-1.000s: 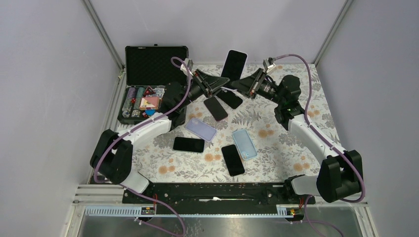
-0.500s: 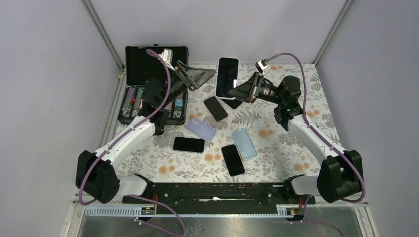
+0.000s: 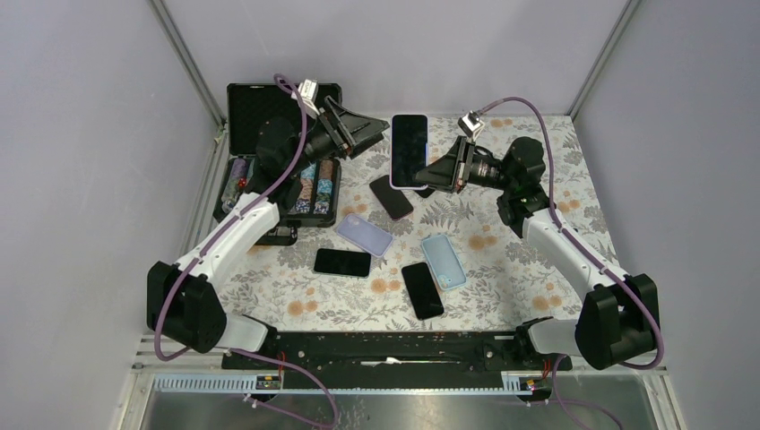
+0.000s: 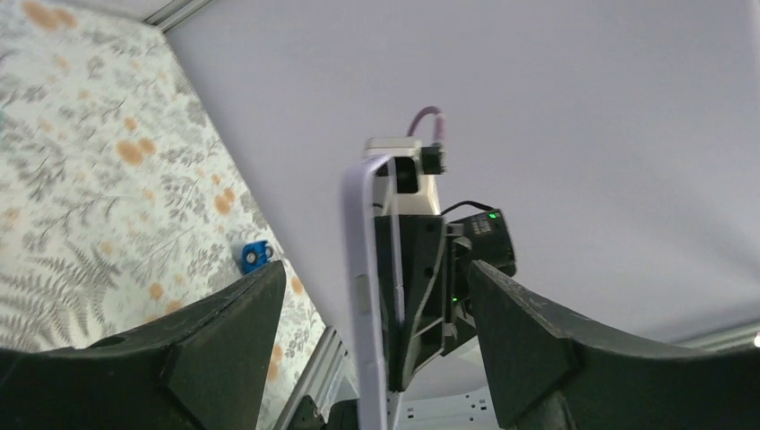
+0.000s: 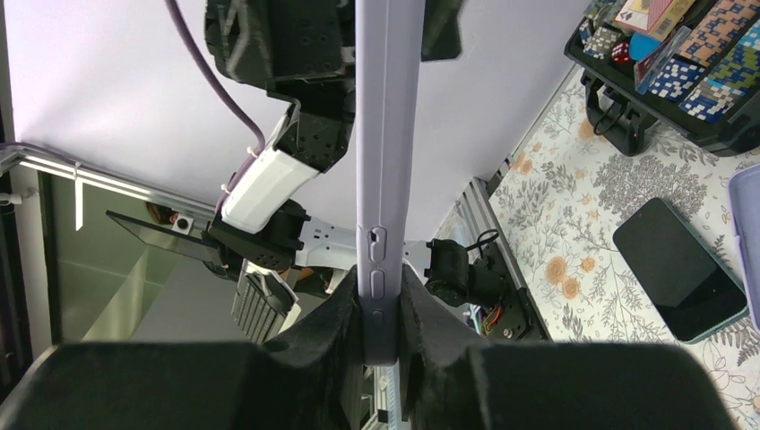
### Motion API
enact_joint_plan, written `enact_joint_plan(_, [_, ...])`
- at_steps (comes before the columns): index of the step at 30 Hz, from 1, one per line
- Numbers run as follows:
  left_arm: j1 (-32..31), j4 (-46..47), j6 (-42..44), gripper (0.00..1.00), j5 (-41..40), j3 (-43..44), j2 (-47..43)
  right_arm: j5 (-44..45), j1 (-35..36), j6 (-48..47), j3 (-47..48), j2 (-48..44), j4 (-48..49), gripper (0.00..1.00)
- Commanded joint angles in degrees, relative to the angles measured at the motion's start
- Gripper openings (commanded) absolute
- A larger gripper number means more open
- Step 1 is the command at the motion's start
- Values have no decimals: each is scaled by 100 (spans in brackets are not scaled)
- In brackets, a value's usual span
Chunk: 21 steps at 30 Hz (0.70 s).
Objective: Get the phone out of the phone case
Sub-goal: Pick up the phone at the center of the board.
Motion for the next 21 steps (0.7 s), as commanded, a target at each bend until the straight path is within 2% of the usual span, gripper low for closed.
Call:
enact_joint_plan(1, [85,84,-459,74,-437,-411,-131,123,19,-274,161,-188,253,4])
enact_joint_plan(4, [88,1091,-947,74,-183,-483,95,156,35,-400,195,-129,17,4])
enact_joint_plan(9, [86,1677,-1123,73,193,-409,346,50,44,-365,240,-15,-66,5])
enact_joint_plan(12, [86,2222,-1370,73,174,-610,342,114,45,-931,417,-15,-1009,5])
enact_joint_plan(18, [79,2283,-1402,69,371,-641,513,-166,61,-778,450,68,-783,7])
enact_joint_plan(21, [78,1775,-1205,66,310,-672,469,-194,71,-696,434,82,-604,8])
